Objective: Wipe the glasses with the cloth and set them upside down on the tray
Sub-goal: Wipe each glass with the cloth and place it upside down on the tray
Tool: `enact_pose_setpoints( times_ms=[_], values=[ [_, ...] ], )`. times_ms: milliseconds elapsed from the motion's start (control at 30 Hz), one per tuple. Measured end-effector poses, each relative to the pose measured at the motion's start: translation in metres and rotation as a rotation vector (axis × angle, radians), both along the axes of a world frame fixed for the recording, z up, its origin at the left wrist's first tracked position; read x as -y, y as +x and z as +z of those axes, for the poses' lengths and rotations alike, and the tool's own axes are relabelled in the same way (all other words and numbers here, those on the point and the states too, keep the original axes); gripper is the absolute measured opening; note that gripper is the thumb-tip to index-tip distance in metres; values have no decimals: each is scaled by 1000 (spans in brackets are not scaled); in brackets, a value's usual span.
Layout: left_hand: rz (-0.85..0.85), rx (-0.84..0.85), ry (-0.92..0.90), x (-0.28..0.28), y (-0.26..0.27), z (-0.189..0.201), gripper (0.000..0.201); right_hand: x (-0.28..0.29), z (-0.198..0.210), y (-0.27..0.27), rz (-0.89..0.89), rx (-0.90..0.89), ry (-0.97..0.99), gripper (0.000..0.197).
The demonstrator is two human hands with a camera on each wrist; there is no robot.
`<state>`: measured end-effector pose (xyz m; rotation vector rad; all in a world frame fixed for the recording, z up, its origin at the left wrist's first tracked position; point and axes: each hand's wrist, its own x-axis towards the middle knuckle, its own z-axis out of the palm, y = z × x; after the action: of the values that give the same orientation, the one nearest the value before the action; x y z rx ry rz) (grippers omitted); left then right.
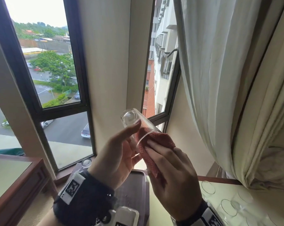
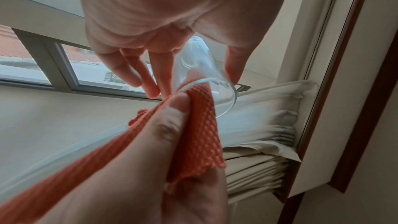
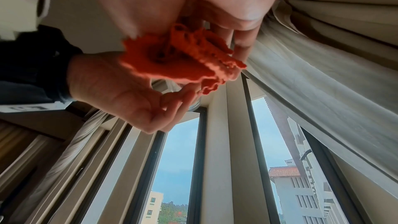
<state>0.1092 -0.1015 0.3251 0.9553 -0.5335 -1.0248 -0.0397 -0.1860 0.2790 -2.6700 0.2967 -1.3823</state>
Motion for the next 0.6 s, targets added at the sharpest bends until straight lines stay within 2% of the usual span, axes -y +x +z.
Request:
enact_pose_setpoints(
  times_ms=[167,367,467,600],
  values=[
    [31,143,14,4,-4,-3,61,14,-5,2,-63,-23,0,38],
    [3,313,-44,4,-8,-9,58,8,-1,8,-143,73,31,34],
    [9,301,-68,3,-6,-9,58,5,6,8,-108,100,-3,33],
    [8,192,-72,5,0,-12,67,7,12,1,-41,113,-23,33]
  ],
)
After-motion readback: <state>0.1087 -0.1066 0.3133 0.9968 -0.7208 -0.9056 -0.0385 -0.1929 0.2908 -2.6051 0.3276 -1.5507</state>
